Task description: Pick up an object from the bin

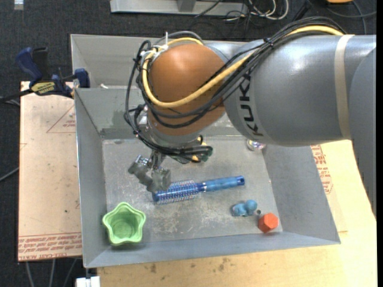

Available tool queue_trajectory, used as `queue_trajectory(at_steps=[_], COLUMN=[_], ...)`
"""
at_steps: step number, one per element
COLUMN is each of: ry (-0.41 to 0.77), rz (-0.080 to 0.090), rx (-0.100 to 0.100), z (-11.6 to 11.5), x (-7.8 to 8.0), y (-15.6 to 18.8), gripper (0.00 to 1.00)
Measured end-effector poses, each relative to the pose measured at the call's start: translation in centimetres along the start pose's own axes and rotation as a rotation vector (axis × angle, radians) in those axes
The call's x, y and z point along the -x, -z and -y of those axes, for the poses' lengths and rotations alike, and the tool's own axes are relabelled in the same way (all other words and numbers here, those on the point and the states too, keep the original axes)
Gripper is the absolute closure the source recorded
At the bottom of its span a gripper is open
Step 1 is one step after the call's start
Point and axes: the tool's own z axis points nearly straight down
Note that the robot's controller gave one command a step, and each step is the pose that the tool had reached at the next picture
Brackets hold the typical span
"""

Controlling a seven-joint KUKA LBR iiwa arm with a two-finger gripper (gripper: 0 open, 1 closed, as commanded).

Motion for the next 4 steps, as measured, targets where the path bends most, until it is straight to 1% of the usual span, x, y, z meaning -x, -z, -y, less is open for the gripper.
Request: queue_trajectory(at_steps=[1,2,3,4], ry=[0.207,0.205,0.358,0.511], rz=[-0.001,0.002,-0.001,-0.003], rx=[0.000,-0.002,0.001,-0.001], z=[-4.0,-3.9,-4.7,-5.0], x=[-0.7,-0.7,-0.7,-0.4], y=[-2.5,-2.4,-8.4,-11.1], gripper=[1.00,0.00,0.00,0.00])
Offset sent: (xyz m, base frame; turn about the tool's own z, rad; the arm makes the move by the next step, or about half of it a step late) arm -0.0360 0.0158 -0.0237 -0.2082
